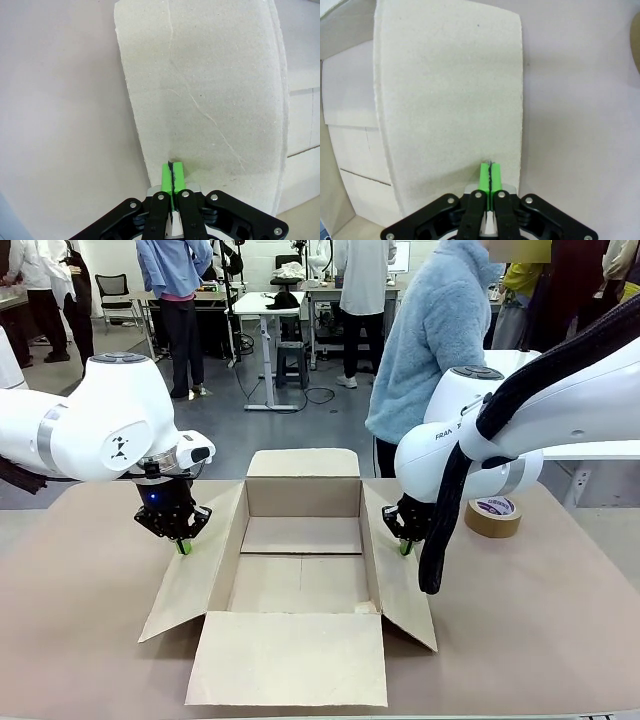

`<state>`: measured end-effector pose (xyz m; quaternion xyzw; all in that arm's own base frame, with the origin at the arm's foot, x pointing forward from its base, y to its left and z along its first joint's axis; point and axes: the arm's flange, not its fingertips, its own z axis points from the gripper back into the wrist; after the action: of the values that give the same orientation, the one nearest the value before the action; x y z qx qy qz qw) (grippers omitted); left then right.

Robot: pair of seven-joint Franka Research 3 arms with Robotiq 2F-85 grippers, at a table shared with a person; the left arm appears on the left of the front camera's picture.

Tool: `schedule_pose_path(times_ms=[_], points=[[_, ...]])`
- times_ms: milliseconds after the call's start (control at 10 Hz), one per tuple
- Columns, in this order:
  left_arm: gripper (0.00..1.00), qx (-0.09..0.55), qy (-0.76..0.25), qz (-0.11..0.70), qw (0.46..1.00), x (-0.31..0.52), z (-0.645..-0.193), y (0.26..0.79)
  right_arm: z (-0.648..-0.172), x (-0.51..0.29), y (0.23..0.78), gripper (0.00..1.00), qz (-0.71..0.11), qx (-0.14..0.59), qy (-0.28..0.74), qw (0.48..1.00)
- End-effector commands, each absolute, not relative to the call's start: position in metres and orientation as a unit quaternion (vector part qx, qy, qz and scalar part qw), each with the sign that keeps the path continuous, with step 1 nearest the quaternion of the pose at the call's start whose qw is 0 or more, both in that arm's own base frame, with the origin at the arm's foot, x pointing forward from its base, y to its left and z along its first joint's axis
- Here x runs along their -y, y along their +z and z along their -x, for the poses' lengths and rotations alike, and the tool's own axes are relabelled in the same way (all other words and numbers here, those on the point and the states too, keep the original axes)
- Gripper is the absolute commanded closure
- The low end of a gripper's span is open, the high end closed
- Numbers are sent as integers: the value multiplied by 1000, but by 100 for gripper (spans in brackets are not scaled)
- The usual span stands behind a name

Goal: Wrap the clocks to prevent damage.
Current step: Once the human has placed the objects inside and stepped back, release both hands from the side flaps of the Package Box.

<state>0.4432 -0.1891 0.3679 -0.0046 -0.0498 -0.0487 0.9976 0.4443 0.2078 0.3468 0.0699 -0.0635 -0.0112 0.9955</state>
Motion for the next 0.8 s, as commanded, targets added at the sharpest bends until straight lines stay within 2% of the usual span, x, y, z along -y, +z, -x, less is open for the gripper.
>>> schedule_pose_path(times_ms=[0,700], points=[[100,51,-45,-7,998,191,-443,368,-443,-212,343,99,-60,63,-19,996],[100,51,-45,-7,998,191,-443,368,-443,-212,343,99,-60,63,-19,996]])
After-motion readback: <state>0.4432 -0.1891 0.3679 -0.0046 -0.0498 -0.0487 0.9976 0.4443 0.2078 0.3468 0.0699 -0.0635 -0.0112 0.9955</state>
